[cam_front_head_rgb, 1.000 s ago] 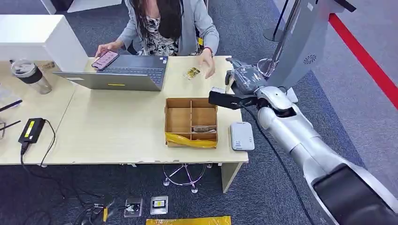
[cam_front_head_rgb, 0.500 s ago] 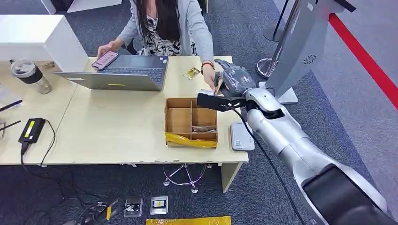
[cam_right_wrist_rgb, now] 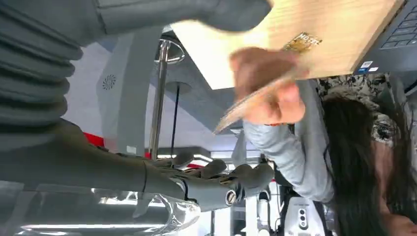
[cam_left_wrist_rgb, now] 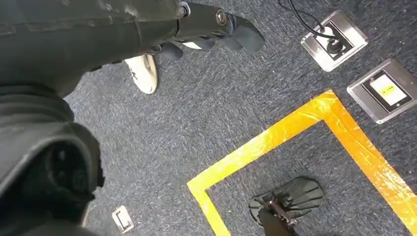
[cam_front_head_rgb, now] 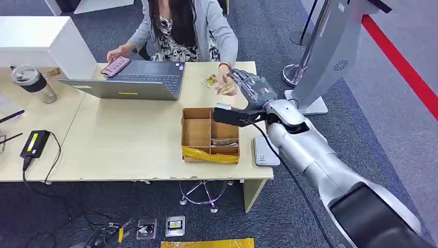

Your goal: Pass the card to the sensor for recognition and then transmit it.

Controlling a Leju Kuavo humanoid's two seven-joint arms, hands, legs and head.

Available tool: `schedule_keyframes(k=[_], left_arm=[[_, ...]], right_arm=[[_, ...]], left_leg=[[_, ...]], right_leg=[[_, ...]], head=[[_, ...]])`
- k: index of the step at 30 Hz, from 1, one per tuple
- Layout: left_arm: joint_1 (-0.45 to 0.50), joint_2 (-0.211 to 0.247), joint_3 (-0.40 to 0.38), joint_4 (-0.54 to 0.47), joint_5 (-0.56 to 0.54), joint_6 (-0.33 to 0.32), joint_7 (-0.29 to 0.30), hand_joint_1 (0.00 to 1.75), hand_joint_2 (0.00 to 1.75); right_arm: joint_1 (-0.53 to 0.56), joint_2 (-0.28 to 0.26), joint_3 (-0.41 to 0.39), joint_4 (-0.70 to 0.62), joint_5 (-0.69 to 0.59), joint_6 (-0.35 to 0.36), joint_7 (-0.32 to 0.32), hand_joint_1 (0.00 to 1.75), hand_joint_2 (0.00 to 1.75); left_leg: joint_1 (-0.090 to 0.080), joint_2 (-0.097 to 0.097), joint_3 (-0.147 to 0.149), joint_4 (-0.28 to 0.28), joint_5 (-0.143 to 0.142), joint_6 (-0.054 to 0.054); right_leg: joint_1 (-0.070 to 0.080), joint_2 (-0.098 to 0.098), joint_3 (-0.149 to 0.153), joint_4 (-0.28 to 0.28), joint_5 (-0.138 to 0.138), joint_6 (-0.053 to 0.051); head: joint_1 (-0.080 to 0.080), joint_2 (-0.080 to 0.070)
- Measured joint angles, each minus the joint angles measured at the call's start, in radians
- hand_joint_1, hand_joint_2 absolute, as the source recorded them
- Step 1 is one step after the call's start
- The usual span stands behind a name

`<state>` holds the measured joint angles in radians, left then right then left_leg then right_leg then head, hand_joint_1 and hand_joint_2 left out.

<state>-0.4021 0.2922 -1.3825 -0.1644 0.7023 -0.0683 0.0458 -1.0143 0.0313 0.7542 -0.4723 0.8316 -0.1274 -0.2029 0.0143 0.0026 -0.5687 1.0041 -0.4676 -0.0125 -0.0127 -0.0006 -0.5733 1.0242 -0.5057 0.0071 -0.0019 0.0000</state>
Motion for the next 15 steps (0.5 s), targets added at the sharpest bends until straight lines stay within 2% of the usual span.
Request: schedule_keyframes(k=[7,15], left_arm=[[0.005,0.003,0.000,0.000,0.015,0.004,0.000,0.00,0.00],[0.031,0.022,0.000,0.000,0.038,0.024,-0.017,0.00,0.00]], right_arm=[[0.029,-0.012,-0.011,-0.049,0.019,0.033,0.017,0.00,1.75],[0.110,-0.098,-0.054,-0.258,-0.018,0.171,0.124,0.00,1.75]], left_leg=[[0.000,0.000,0.000,0.000,0.000,0.000],[0.000,0.000,0.001,0.000,0.000,0.000]], right_leg=[[0.000,0.000,0.000,0.000,0.000,0.000],[0.000,0.000,0.000,0.000,0.000,0.000]], head=[[0.000,0.000],[0.000,0.000]])
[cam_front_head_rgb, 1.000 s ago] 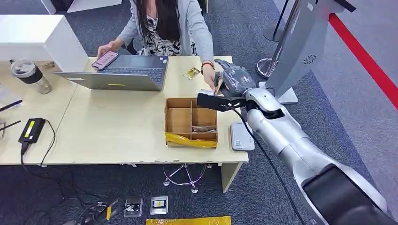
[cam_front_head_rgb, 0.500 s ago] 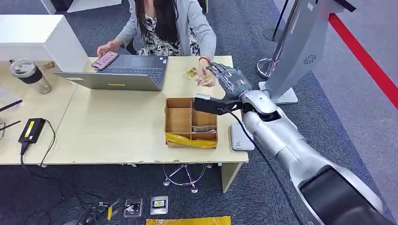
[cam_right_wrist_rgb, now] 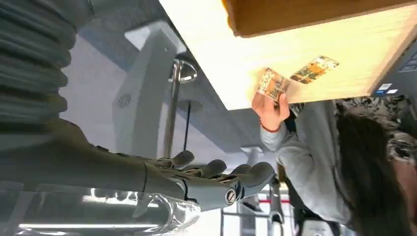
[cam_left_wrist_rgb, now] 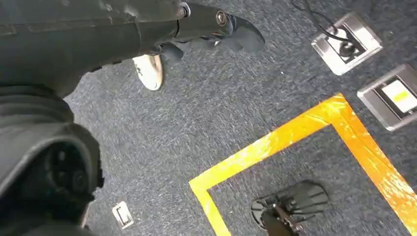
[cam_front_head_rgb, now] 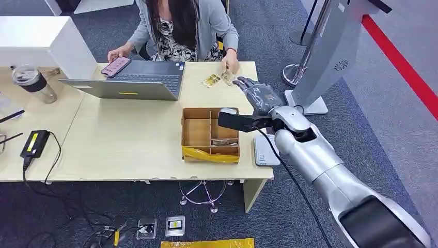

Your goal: Pass the card to the sensor for recognition and then transmit it.

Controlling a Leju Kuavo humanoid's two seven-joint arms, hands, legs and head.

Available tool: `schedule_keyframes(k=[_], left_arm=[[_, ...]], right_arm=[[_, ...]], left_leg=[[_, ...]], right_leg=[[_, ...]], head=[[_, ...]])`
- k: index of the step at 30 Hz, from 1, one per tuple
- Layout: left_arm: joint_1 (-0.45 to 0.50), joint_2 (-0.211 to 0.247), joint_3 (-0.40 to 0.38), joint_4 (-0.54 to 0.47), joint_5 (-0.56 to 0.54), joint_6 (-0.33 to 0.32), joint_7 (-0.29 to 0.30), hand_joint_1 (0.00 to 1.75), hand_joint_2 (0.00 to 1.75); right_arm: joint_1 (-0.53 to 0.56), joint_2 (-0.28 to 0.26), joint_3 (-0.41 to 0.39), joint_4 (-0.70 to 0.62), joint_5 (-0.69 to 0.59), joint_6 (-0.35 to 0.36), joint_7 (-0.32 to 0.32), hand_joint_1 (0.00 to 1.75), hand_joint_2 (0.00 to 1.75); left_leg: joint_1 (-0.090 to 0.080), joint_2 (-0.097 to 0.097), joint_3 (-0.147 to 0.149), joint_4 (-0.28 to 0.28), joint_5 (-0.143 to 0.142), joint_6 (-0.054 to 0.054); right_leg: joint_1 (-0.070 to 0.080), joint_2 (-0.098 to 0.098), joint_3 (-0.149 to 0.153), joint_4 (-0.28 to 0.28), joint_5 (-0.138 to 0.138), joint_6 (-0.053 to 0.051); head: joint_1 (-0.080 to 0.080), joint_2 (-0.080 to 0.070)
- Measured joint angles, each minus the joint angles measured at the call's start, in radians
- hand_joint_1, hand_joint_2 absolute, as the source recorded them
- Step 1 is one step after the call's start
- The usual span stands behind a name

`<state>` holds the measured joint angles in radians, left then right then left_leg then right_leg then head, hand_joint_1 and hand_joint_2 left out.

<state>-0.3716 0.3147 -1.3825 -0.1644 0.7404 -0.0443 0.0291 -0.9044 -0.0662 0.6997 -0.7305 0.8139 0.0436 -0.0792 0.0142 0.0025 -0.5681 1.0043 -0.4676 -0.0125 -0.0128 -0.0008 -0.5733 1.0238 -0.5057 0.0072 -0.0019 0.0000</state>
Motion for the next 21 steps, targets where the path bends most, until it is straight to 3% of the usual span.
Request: schedule_keyframes(k=[4,10,15,21], left_arm=[[0.019,0.011,0.000,0.000,0.008,0.003,-0.012,0.00,0.00],[0.025,0.017,0.000,0.000,0.014,0.014,-0.013,0.00,0.00],[0.035,0.023,0.000,0.000,0.021,0.026,-0.022,0.00,0.00],[0.042,0.027,0.000,0.000,0.030,0.040,-0.023,0.00,0.00]], right_arm=[[0.066,-0.071,-0.034,-0.159,-0.044,0.064,0.054,0.00,1.75],[0.118,-0.144,-0.071,-0.334,-0.063,0.091,0.082,0.00,1.75],[0.201,-0.208,-0.091,-0.515,-0.126,0.152,0.175,0.00,1.75],[0.282,-0.235,-0.092,-0.641,-0.149,0.135,0.264,0.00,1.75]], left_leg=[[0.000,0.000,0.000,0.000,0.000,0.000],[0.000,0.001,0.001,0.000,0.000,0.000],[0.000,0.001,0.000,0.000,0.000,0.000],[0.000,0.001,0.000,0.000,-0.001,-0.001]], right_leg=[[0.000,0.000,0.000,0.000,0.000,0.000],[0.000,0.000,0.000,0.000,0.000,0.000],[0.000,0.000,0.000,0.000,0.000,0.000],[0.000,0.000,0.000,0.000,0.000,0.000]], head=[[0.001,0.000],[0.000,0.000],[0.000,0.000],[0.000,0.000]])
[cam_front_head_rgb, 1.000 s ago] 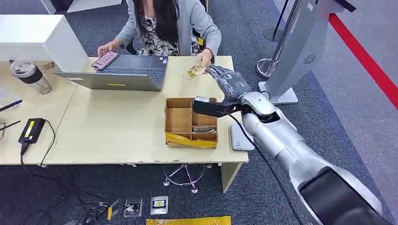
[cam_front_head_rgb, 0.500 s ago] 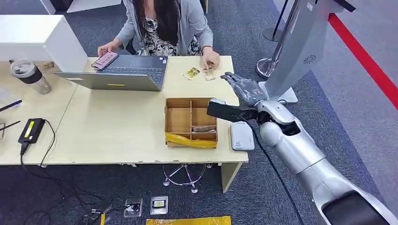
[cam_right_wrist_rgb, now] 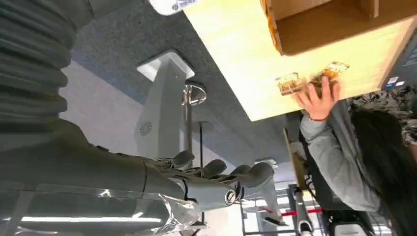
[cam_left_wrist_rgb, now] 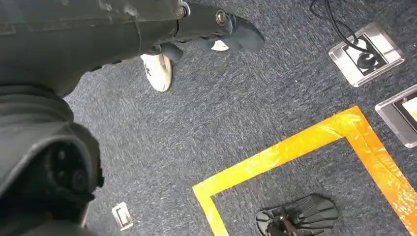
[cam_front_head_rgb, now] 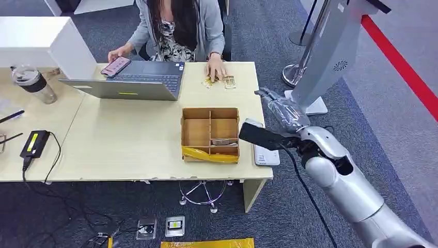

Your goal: Pass the card to the sensor for recognition and then transmit it.

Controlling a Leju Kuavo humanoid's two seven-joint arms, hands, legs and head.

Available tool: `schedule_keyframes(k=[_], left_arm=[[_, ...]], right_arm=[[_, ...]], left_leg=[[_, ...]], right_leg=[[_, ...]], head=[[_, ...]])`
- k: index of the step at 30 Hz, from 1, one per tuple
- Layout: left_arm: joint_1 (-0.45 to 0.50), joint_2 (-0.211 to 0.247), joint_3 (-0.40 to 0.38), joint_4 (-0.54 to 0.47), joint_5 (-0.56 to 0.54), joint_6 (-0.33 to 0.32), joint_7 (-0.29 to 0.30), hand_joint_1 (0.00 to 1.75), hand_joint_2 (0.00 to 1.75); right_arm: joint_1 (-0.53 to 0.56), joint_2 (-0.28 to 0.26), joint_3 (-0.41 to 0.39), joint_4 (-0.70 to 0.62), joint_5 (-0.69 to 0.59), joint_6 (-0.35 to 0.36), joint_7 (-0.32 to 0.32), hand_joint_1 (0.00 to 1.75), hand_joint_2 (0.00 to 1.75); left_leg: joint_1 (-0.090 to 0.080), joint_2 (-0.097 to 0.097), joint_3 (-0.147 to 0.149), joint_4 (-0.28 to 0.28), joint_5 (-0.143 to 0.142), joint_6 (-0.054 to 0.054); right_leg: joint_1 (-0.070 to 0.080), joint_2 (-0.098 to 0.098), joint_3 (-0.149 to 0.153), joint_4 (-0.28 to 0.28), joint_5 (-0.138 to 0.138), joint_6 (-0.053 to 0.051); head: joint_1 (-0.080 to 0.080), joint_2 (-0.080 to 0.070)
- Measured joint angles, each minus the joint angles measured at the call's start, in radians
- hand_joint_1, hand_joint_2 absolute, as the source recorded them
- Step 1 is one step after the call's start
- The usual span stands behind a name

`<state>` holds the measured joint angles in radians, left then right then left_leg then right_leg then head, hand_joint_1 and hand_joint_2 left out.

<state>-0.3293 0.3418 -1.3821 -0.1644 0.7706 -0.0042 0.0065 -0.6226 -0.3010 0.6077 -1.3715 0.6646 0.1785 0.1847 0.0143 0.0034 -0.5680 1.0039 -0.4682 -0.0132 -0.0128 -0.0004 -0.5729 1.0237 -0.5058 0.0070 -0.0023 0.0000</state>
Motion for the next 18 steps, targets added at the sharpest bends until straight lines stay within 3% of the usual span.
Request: schedule_keyframes(k=[7,18], left_arm=[[0.007,-0.001,0.000,0.000,0.009,0.013,0.000,0.00,0.00],[0.006,-0.006,0.006,0.000,0.008,0.013,0.000,0.00,0.00]], right_arm=[[0.032,0.008,0.030,-0.038,0.062,-0.081,0.064,0.00,1.75],[0.037,0.063,0.105,-0.023,0.188,-0.102,0.103,0.00,1.75]], left_leg=[[0.000,-0.001,0.000,0.000,0.000,0.000],[0.000,-0.001,-0.001,0.000,0.000,0.000]], right_leg=[[0.000,-0.001,0.001,0.000,0.000,0.000],[0.000,-0.001,0.000,0.000,0.000,0.000]], head=[[0.000,0.000],[0.001,0.000]])
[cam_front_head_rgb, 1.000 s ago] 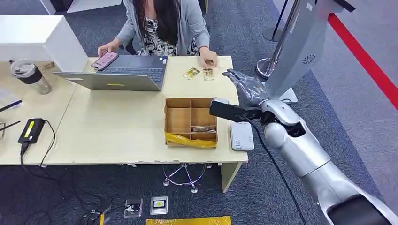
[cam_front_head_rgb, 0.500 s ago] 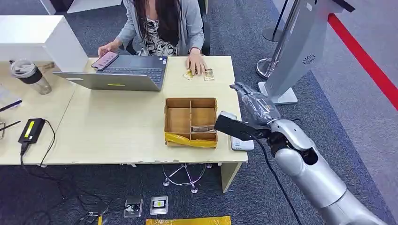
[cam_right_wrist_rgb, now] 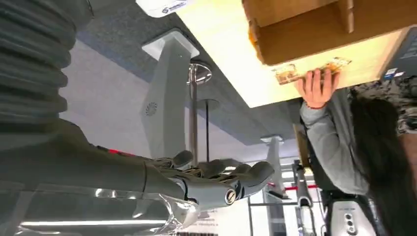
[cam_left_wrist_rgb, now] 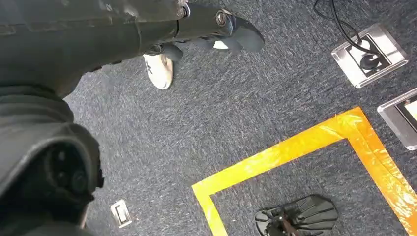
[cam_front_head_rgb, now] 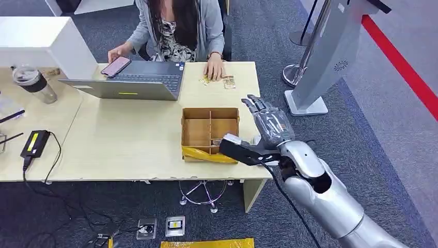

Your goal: Pass the card to the sensor for recognition and then transmit it.

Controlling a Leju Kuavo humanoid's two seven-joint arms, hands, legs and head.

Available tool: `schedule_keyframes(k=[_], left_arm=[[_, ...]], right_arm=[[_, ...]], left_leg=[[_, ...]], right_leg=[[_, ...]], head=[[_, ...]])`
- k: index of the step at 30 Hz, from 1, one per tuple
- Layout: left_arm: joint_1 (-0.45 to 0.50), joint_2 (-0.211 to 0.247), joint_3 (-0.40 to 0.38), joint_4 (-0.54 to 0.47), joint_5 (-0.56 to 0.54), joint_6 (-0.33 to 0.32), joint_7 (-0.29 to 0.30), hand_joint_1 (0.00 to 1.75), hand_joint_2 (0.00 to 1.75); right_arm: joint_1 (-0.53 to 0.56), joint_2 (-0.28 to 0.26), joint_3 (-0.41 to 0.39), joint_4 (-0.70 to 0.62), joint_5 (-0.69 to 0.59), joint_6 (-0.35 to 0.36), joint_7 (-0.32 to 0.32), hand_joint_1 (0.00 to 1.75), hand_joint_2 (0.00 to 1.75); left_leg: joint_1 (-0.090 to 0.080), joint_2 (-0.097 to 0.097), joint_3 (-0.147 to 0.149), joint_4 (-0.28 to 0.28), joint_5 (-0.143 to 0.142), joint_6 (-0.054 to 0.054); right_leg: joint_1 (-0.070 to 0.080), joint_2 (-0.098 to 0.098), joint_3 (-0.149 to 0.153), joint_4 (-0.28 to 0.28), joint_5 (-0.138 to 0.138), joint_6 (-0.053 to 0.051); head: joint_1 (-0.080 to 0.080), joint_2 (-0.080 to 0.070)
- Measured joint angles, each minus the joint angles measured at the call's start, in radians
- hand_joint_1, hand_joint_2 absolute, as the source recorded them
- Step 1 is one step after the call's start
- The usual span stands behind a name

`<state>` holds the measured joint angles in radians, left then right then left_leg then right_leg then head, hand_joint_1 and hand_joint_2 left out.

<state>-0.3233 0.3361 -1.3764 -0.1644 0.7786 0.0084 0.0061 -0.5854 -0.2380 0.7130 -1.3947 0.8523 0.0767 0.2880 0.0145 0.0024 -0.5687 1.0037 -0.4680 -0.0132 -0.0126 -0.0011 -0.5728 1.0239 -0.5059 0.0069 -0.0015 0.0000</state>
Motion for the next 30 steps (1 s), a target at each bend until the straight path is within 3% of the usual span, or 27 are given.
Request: schedule_keyframes(k=[13,30], left_arm=[[-0.007,-0.012,0.001,0.000,-0.013,-0.003,0.019,0.00,0.00],[-0.019,-0.022,0.001,0.000,-0.042,-0.018,0.021,0.00,0.00]], right_arm=[[-0.001,0.099,0.052,0.111,0.072,-0.001,-0.004,0.00,1.75],[0.003,0.171,0.096,0.199,0.144,0.012,-0.020,0.00,1.75]], left_leg=[[0.000,0.000,0.000,0.000,0.000,0.000],[0.000,0.000,0.000,0.000,0.000,0.000]], right_leg=[[0.000,0.000,0.000,0.000,0.000,0.000],[0.000,0.000,0.000,0.000,0.000,0.000]], head=[[0.000,0.000],[0.000,0.000]])
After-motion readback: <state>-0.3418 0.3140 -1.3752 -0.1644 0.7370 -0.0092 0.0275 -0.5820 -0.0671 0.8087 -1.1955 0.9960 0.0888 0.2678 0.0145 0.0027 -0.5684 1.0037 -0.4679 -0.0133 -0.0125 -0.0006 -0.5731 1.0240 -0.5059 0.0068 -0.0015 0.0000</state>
